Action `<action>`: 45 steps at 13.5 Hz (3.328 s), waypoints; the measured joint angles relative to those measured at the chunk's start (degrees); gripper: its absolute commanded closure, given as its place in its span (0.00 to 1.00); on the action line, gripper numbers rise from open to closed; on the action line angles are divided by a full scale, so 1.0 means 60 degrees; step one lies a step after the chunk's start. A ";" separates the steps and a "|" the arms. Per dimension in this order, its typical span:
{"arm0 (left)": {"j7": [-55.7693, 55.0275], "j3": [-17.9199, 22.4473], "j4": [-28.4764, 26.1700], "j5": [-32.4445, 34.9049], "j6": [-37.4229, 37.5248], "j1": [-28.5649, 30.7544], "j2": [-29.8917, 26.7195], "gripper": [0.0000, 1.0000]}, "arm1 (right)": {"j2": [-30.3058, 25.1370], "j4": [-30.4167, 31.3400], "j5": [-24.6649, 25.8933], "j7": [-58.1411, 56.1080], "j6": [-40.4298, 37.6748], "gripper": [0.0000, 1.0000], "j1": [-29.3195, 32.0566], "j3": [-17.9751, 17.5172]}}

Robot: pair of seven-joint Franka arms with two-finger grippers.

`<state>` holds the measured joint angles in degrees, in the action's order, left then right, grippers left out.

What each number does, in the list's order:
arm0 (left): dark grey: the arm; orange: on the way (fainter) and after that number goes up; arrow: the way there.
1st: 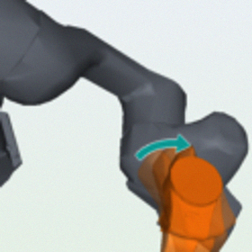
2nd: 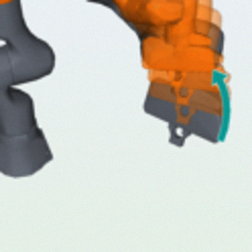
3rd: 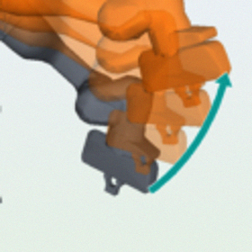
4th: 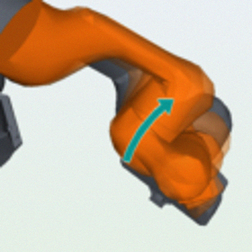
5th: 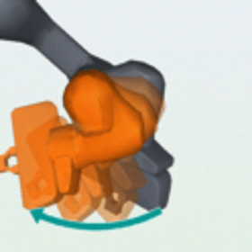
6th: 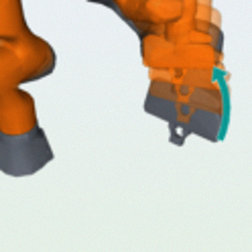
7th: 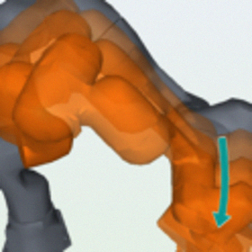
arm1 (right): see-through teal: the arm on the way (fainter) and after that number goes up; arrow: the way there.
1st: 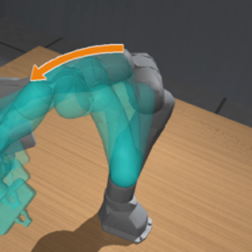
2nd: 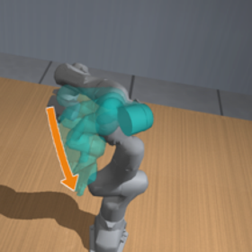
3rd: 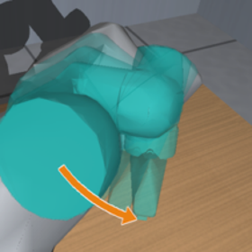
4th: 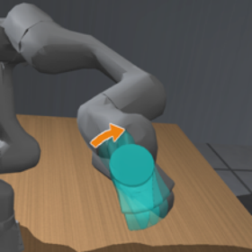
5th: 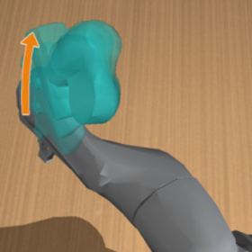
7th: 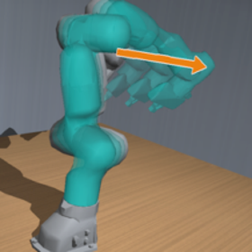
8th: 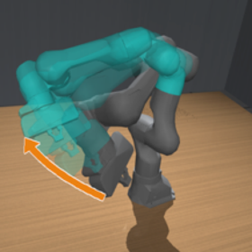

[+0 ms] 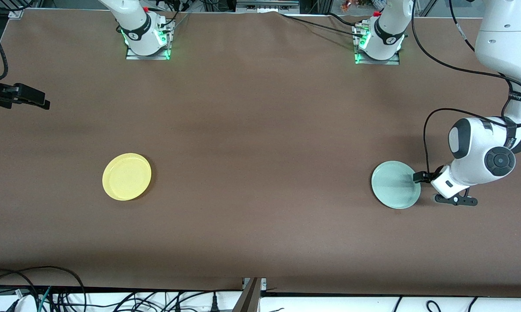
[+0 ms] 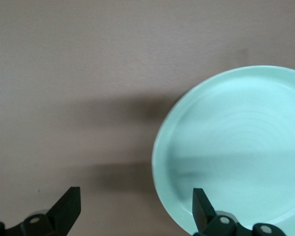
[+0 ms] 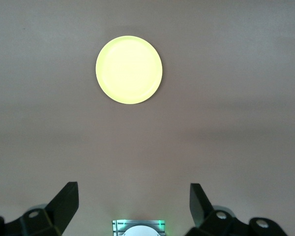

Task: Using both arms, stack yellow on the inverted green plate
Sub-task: 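Reach the left gripper down to the rim of the green plate, then grasp the green plate with the left gripper while the right gripper reaches yellow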

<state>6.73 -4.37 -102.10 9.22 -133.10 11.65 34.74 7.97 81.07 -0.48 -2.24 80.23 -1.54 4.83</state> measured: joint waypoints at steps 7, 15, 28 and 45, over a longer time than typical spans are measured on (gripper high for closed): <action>0.0086 -0.0051 -0.0170 0.0000 -0.0506 0.0087 0.0191 0.34 | 0.0000 0.0000 0.0000 0.0000 0.0000 0.00 0.0000 0.0000; 0.0081 -0.0056 -0.0170 0.0000 -0.0511 0.0086 0.0191 0.42 | 0.0000 0.0000 0.0000 0.0000 0.0000 0.00 0.0000 0.0000; 0.0070 -0.0148 -0.0170 -0.0001 -0.0521 0.0073 0.0320 0.54 | 0.0000 0.0000 0.0000 0.0000 0.0000 0.00 0.0000 0.0000; 0.0069 -0.0159 -0.0164 -0.0002 -0.0583 0.0074 0.0389 0.70 | 0.0084 0.0003 0.0000 0.0000 -0.0002 0.00 0.0001 0.0000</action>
<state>7.14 -5.33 -103.09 9.20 -136.60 12.09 37.07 8.47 81.09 -0.48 -2.24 80.22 -1.54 4.83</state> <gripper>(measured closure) 0.670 0.000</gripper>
